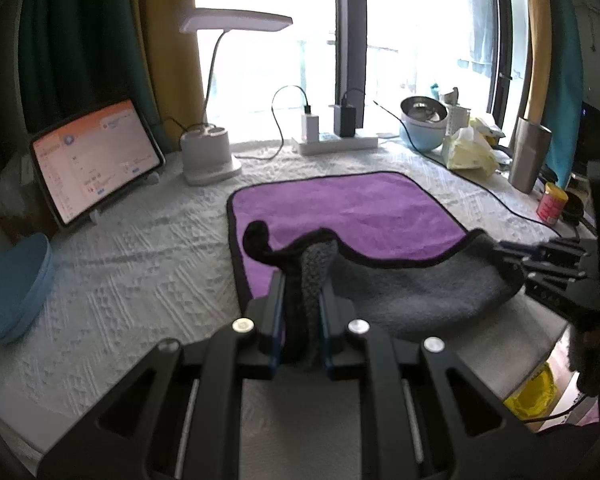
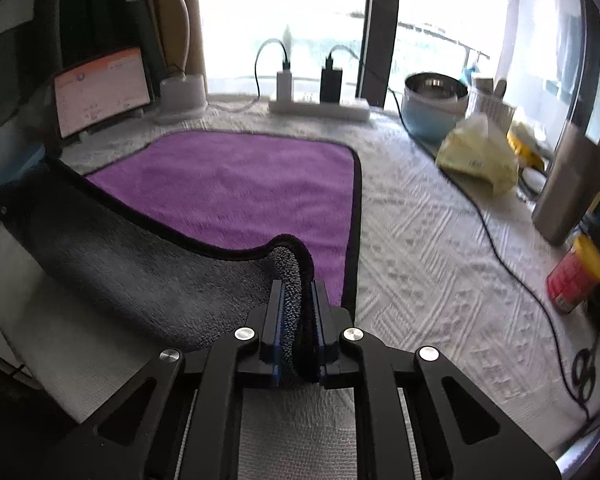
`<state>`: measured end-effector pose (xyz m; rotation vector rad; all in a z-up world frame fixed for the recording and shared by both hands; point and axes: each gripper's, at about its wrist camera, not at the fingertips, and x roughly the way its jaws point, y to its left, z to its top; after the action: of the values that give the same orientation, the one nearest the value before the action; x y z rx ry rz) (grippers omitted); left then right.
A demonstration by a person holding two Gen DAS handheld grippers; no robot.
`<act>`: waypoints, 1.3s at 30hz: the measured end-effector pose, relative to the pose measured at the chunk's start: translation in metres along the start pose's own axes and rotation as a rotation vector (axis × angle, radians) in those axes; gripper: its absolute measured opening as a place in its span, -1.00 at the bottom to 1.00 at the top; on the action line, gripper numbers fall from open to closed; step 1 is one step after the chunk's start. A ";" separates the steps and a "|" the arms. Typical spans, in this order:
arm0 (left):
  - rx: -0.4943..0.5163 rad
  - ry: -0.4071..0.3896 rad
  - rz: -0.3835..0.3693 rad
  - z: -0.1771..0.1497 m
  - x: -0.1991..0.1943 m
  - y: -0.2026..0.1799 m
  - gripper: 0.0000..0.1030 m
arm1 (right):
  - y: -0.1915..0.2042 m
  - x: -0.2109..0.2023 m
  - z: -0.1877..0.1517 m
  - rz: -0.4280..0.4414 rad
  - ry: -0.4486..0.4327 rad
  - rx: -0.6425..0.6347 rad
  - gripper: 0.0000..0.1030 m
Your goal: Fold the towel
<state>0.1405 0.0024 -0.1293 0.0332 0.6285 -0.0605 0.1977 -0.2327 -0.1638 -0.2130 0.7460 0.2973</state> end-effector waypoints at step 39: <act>0.008 -0.098 0.038 0.068 0.040 0.027 -0.70 | -0.025 -0.012 0.082 0.039 -0.216 0.063 -0.74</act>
<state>0.2147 0.0239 -0.0979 0.0500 0.5295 -0.0276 0.2499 -0.2345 -0.0948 -0.1052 0.5455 0.3274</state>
